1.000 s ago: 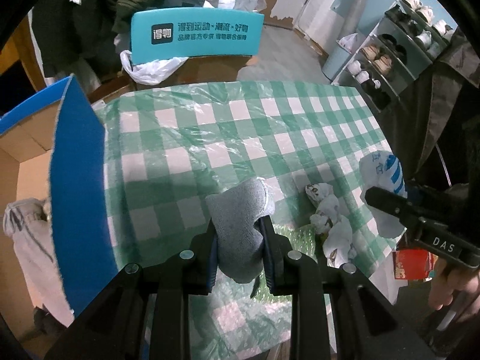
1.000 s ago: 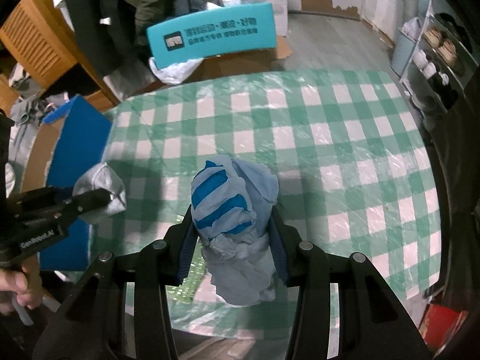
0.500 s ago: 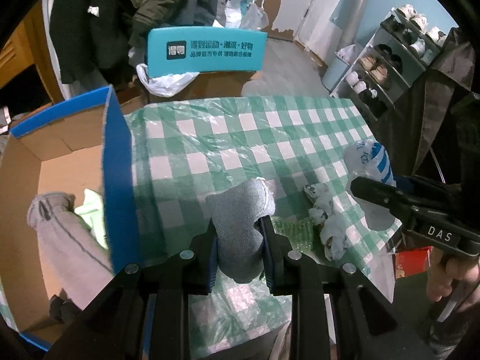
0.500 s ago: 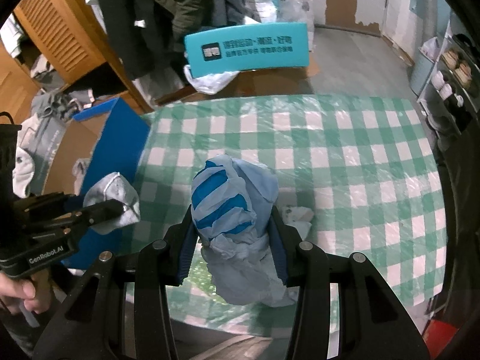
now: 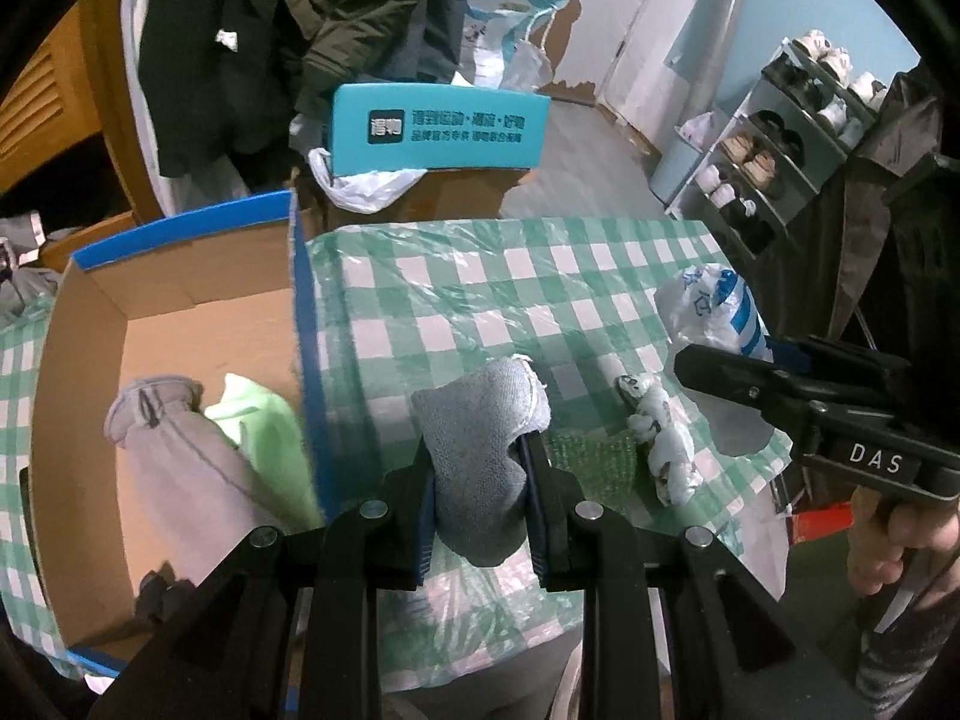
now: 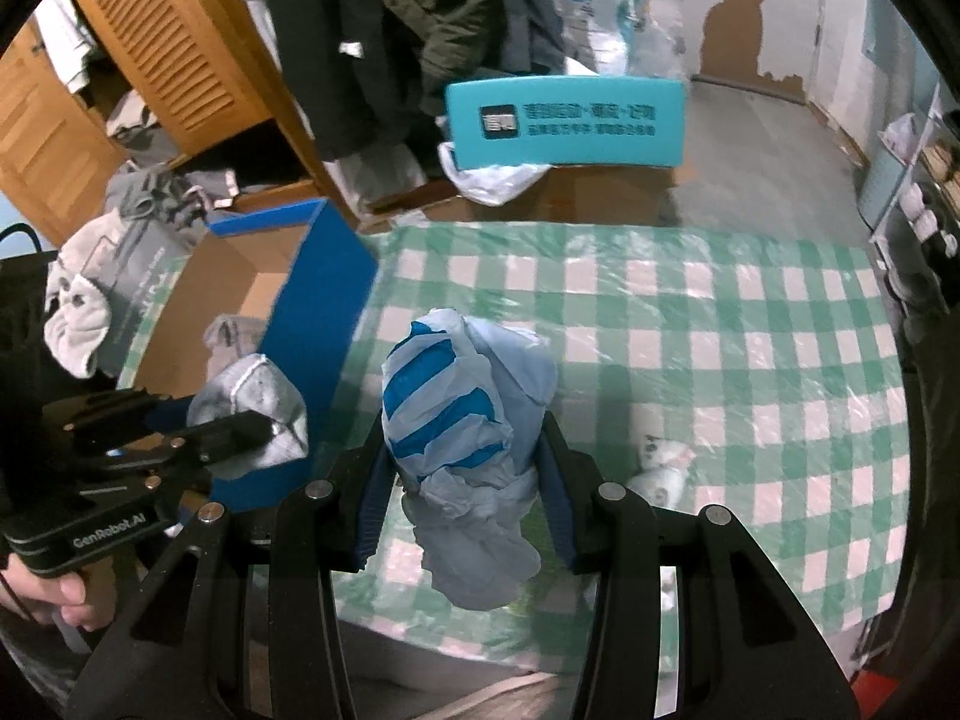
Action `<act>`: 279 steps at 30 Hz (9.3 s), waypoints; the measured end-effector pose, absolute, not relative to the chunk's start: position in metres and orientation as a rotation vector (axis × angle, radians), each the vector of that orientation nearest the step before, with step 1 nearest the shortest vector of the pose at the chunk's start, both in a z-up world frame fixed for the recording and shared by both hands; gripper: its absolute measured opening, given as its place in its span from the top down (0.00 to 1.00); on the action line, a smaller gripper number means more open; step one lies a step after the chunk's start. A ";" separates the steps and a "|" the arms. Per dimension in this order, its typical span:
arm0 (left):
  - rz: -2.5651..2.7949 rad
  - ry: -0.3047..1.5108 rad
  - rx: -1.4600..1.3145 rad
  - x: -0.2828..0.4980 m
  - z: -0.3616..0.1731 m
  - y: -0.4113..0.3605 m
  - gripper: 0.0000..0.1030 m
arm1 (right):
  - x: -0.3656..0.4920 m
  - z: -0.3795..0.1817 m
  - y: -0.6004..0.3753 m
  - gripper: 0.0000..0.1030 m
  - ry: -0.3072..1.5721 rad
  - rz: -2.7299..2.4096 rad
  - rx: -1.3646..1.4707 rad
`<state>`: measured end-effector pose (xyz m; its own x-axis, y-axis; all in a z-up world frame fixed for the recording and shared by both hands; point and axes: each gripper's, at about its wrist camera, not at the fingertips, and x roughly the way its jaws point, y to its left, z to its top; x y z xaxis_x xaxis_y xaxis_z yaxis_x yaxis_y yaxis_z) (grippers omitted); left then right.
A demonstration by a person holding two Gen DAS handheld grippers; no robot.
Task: Organize soft objects
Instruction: 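Lower both socks into the box and open the left and right tools, then move both open tools from the box to the green mesh pad and white socks, then grasp the green mesh pad with the left tool while the right grasps the white socks, then lift the green mesh pad and white socks and carry both over the box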
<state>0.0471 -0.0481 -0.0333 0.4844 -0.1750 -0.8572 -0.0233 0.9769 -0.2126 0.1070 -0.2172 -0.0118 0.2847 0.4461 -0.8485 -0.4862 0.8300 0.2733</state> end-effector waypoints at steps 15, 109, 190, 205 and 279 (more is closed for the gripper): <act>-0.053 1.023 -0.227 0.021 -0.016 -0.011 0.76 | 0.103 0.004 -0.164 0.57 1.108 0.708 -0.049; 0.046 1.054 -0.292 0.006 -0.036 0.046 0.41 | 0.091 -0.017 -0.100 0.30 1.168 0.688 -0.126; -0.222 1.356 -0.209 0.098 -0.156 -0.148 0.32 | 0.124 -0.179 -0.302 0.49 1.437 0.378 -0.070; -0.235 1.401 -0.173 0.101 -0.173 -0.181 0.24 | 0.130 -0.162 -0.326 0.77 1.391 0.383 0.028; -0.115 1.148 -0.143 0.057 -0.065 -0.095 0.82 | 0.098 -0.045 -0.245 0.81 1.165 0.616 0.001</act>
